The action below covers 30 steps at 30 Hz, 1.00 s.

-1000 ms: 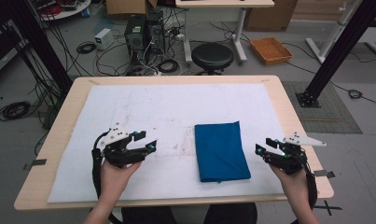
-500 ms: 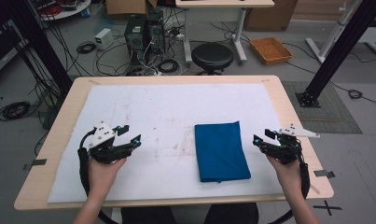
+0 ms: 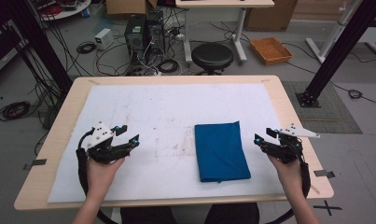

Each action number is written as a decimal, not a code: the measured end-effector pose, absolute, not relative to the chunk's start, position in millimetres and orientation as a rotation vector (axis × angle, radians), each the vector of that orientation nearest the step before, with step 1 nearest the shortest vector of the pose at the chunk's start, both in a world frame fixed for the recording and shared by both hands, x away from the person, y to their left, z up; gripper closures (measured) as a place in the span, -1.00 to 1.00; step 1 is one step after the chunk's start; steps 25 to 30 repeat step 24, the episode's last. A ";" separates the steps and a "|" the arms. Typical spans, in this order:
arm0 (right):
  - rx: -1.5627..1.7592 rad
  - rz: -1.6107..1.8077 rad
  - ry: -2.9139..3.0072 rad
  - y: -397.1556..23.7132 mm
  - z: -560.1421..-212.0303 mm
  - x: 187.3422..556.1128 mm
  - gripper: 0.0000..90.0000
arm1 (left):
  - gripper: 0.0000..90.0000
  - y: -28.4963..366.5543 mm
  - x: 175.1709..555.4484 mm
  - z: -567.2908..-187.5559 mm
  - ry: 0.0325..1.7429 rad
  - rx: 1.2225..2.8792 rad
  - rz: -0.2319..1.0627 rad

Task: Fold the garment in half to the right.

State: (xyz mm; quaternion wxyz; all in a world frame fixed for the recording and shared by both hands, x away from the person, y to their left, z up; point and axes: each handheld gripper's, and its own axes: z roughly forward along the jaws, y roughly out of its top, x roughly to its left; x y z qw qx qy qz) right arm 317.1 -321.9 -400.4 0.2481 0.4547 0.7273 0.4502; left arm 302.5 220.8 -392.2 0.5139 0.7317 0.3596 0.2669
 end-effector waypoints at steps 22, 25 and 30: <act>1.236 1.233 1.988 -320.9 -401.8 319.6 -0.10 | -0.10 220.5 301.6 -392.8 0.864 1.762 0.646; 1.241 1.231 1.985 -321.6 -402.1 319.9 -0.10 | -0.10 220.6 301.5 -392.8 0.865 1.761 0.648; 1.241 1.231 1.985 -321.6 -402.1 319.9 -0.10 | -0.10 220.6 301.5 -392.8 0.865 1.761 0.648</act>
